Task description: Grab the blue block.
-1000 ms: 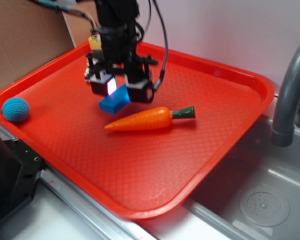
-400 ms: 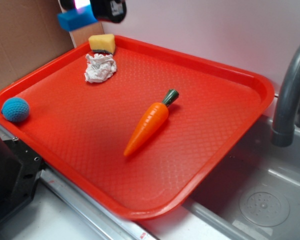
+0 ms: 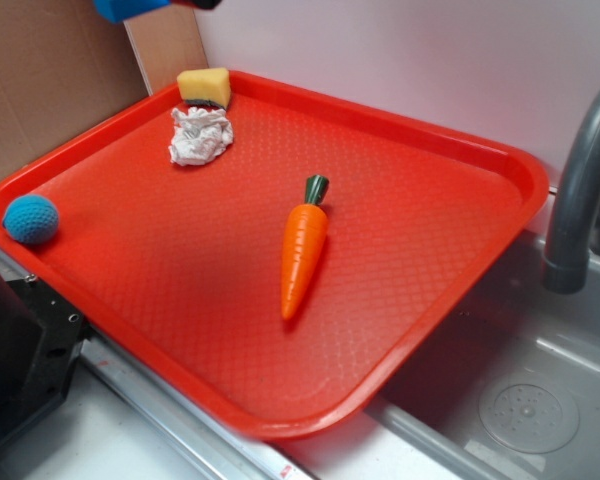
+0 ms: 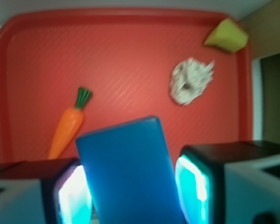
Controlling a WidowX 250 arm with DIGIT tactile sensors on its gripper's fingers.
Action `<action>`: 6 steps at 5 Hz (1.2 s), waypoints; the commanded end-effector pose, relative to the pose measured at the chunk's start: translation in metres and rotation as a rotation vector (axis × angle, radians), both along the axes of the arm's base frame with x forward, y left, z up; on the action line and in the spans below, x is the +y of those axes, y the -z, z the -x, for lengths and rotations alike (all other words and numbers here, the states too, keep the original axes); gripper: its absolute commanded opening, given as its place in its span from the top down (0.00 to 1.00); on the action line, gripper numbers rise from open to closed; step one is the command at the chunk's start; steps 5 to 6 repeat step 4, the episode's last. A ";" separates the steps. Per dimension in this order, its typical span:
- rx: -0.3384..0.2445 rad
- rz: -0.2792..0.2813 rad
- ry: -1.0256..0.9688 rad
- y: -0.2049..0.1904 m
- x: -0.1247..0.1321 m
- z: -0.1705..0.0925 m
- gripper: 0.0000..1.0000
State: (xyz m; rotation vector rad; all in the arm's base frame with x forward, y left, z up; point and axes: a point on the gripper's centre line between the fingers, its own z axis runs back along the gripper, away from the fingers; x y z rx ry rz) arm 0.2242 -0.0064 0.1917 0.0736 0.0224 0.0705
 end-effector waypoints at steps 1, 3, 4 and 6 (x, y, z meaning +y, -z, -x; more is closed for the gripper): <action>-0.104 0.004 -0.076 -0.020 0.028 -0.005 1.00; -0.085 0.025 -0.127 -0.011 0.035 -0.003 1.00; -0.067 0.016 -0.137 -0.006 0.033 -0.003 1.00; -0.067 0.016 -0.137 -0.006 0.033 -0.003 1.00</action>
